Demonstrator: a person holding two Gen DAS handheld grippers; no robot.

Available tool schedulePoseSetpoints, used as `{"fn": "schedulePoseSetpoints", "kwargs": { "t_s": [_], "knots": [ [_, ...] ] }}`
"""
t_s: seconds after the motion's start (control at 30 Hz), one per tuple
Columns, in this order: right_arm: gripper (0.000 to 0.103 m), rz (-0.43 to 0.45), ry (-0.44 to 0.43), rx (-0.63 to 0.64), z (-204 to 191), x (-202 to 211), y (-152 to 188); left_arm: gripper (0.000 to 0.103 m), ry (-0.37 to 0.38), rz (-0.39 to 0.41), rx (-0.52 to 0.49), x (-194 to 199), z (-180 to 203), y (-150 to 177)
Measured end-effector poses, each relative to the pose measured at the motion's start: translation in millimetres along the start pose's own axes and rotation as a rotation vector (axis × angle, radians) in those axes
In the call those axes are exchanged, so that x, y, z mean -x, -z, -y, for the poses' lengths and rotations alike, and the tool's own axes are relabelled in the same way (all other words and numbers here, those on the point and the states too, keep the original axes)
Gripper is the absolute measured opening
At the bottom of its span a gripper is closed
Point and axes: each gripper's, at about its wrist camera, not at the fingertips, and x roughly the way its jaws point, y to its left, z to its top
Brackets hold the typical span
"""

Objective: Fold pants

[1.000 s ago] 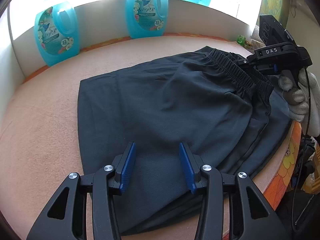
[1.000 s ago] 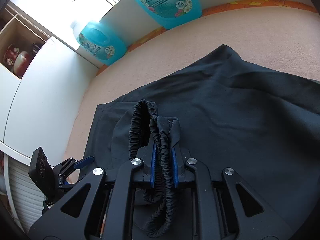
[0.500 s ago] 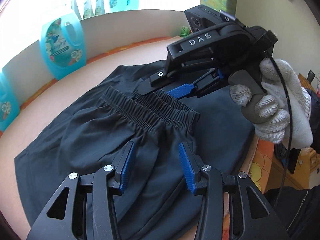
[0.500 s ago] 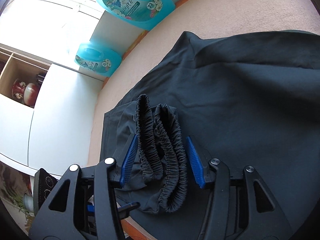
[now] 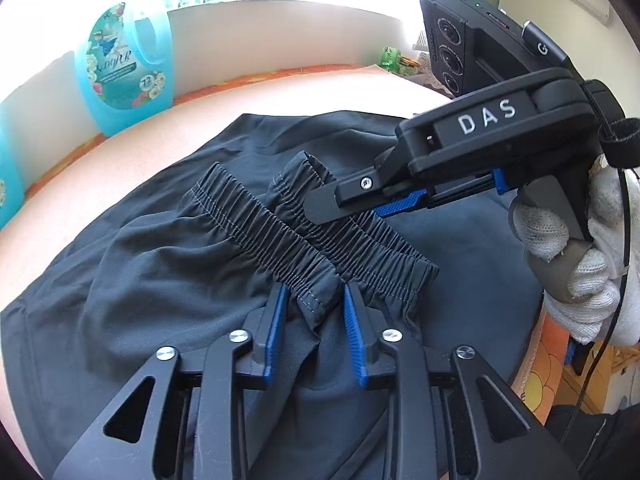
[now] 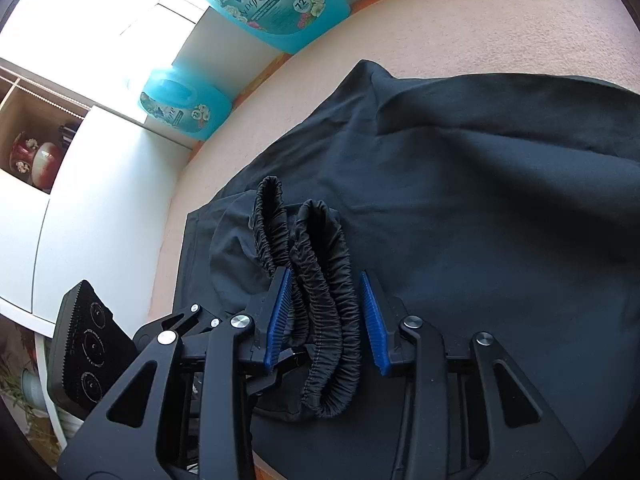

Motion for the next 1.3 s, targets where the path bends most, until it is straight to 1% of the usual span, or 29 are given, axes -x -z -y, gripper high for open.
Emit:
{"fn": "schedulePoseSetpoints", "kwargs": {
  "t_s": [0.03,0.07,0.13,0.23,0.27,0.3,0.37,0.47,0.53,0.63,0.67,0.77,0.83,0.93,1.03,1.1,1.13,1.17,1.2,1.23,1.27,1.3],
  "knots": [
    [0.033,0.000,0.011,0.012,-1.9,-0.8,-0.4,0.012,-0.003,0.004,-0.004,1.0,-0.1,-0.3],
    [0.033,-0.001,0.017,0.022,-3.5,-1.3,-1.1,0.011,-0.004,0.009,-0.008,2.3,1.4,-0.5],
    [0.033,-0.001,0.003,0.020,-3.5,-0.2,-3.2,0.010,0.011,0.033,-0.005,6.0,3.5,-1.9],
    [0.033,0.020,-0.045,0.002,-0.4,7.5,-7.2,0.009,0.060,0.055,0.013,16.6,8.2,-4.5],
    [0.037,0.023,-0.064,-0.011,1.7,10.1,-8.2,0.009,0.068,0.059,0.005,19.8,11.4,-4.9],
    [0.043,0.026,-0.083,-0.024,3.7,12.5,-8.8,0.009,0.080,0.066,-0.004,22.9,15.2,-5.0],
    [0.046,0.028,-0.106,-0.038,6.1,15.3,-8.7,0.009,0.109,0.070,-0.016,26.0,22.5,-4.3],
    [0.046,0.014,-0.115,-0.041,7.4,14.8,-6.3,0.009,0.142,0.077,-0.039,25.0,33.6,-2.9],
    [0.046,0.003,-0.134,-0.061,10.3,13.8,-4.2,0.009,0.120,0.071,-0.075,18.9,40.4,-0.9],
    [0.047,0.005,-0.202,-0.108,18.4,16.2,-2.2,0.009,0.130,0.049,-0.075,9.7,41.6,2.1],
    [0.047,0.005,-0.213,-0.116,20.6,17.1,-1.8,0.009,0.122,0.048,-0.078,10.5,42.5,3.6],
    [0.053,0.007,-0.213,-0.108,22.1,19.0,-1.3,0.009,0.125,0.050,-0.073,5.9,41.2,3.3],
    [0.054,0.001,-0.220,-0.091,19.9,20.4,-0.2,0.009,0.111,0.063,-0.065,6.6,39.8,2.6],
    [0.056,-0.004,-0.176,-0.034,11.0,20.9,-1.6,0.009,0.135,0.076,-0.045,11.2,34.7,1.6],
    [0.056,-0.012,-0.142,0.009,-0.6,16.1,-3.1,0.009,0.150,0.073,-0.072,11.6,40.8,4.8],
    [0.056,-0.018,-0.090,0.050,-7.9,11.1,-0.8,0.009,0.148,0.071,-0.097,11.9,46.1,7.8],
    [0.056,-0.019,-0.045,0.066,-10.3,8.0,1.1,0.009,0.141,0.068,-0.107,11.1,47.5,8.7],
    [0.052,-0.018,-0.007,0.077,-11.4,4.3,3.0,0.009,0.137,0.062,-0.113,10.0,48.0,9.4],
    [0.040,-0.029,0.021,0.083,-11.9,-1.1,4.7,0.010,0.137,0.053,-0.114,9.1,47.6,9.3],
    [0.033,-0.034,0.045,0.090,-12.4,-5.2,6.7,0.012,0.126,0.052,-0.110,10.1,47.4,9.4],
    [0.027,-0.022,0.059,0.101,-13.5,-6.1,8.2,0.014,0.120,0.050,-0.104,12.4,47.0,9.6],
    [0.025,-0.014,0.063,0.109,-14.8,-5.5,8.3,0.015,0.121,0.047,-0.103,15.8,46.2,10.1]
  ]
}}
